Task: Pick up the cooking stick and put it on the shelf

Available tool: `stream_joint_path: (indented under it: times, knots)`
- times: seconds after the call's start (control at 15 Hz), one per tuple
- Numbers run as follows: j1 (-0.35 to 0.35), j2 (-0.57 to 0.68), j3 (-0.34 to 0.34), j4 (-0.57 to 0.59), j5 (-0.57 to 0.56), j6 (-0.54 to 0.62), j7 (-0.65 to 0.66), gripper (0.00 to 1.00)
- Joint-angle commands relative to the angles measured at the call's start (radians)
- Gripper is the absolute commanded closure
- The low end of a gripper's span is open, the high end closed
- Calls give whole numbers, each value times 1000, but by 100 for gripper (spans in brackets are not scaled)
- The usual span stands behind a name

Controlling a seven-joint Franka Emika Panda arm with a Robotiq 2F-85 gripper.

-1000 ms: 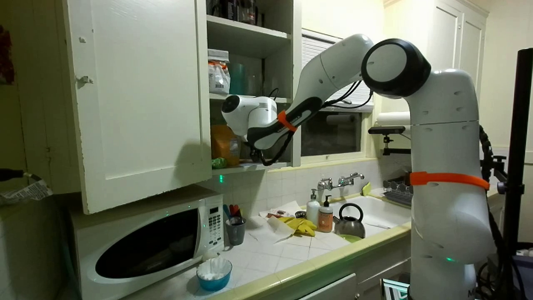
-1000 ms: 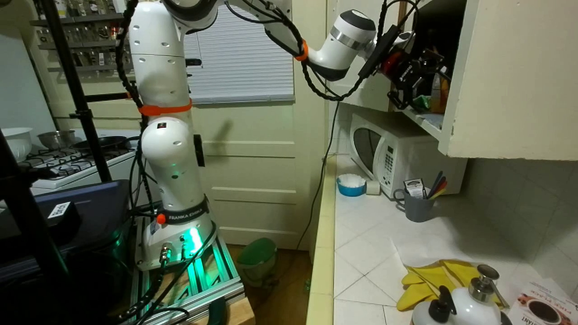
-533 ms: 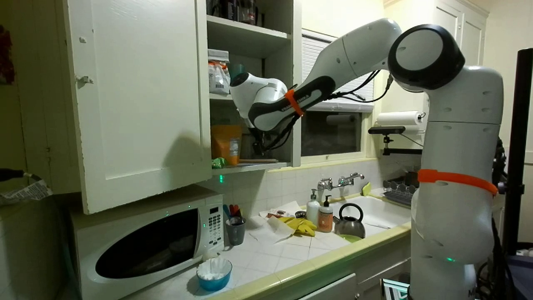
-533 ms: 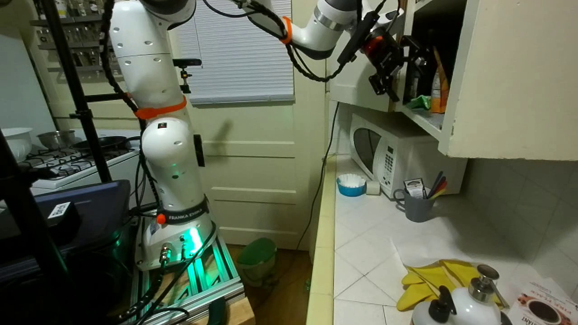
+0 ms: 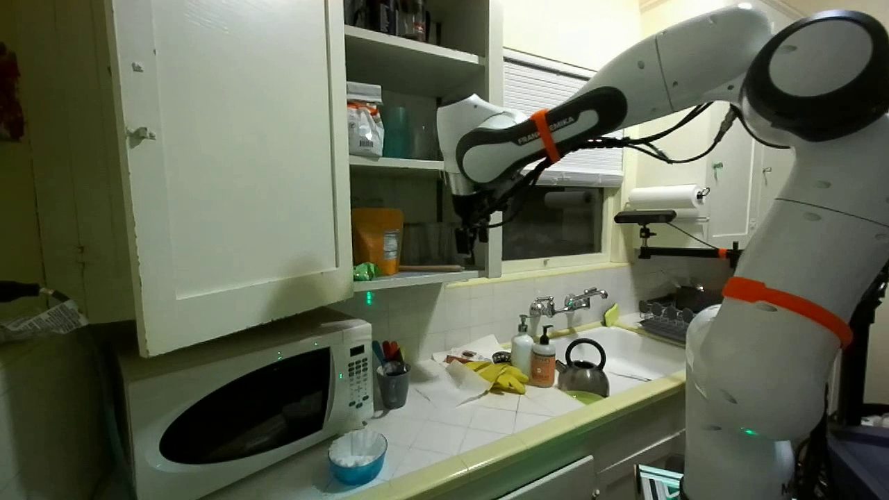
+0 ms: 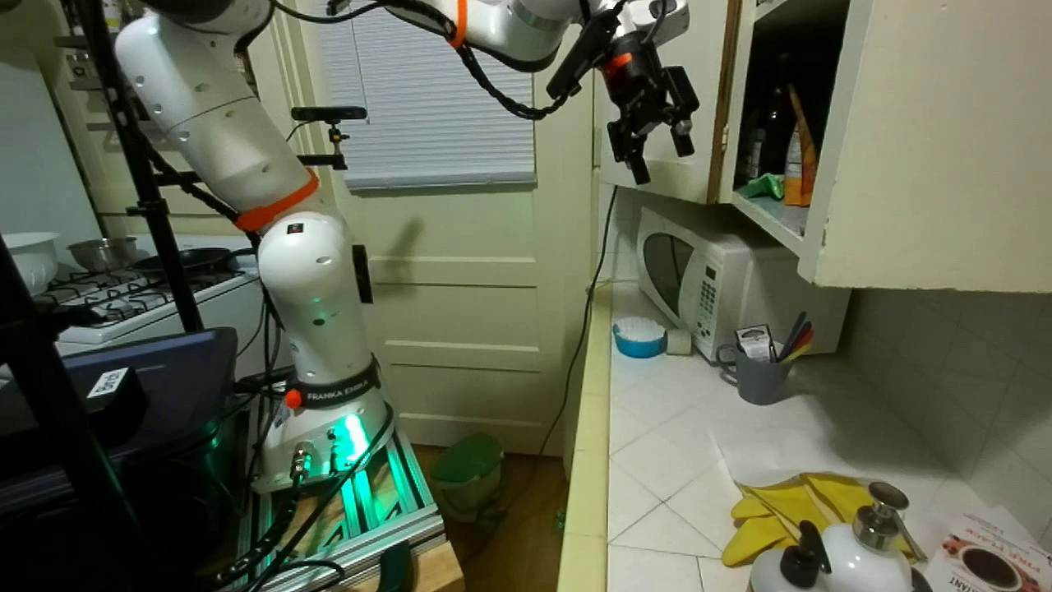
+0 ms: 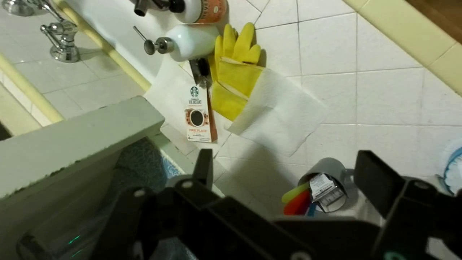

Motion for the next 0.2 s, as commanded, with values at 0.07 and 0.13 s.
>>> stream_joint_path:
  times: [0.07, 0.13]
  knots:
    - [-19, -87, 11, -71, 42, 49, -11, 0]
    - [-20, -112, 13, -90, 45, 56, -12, 0]
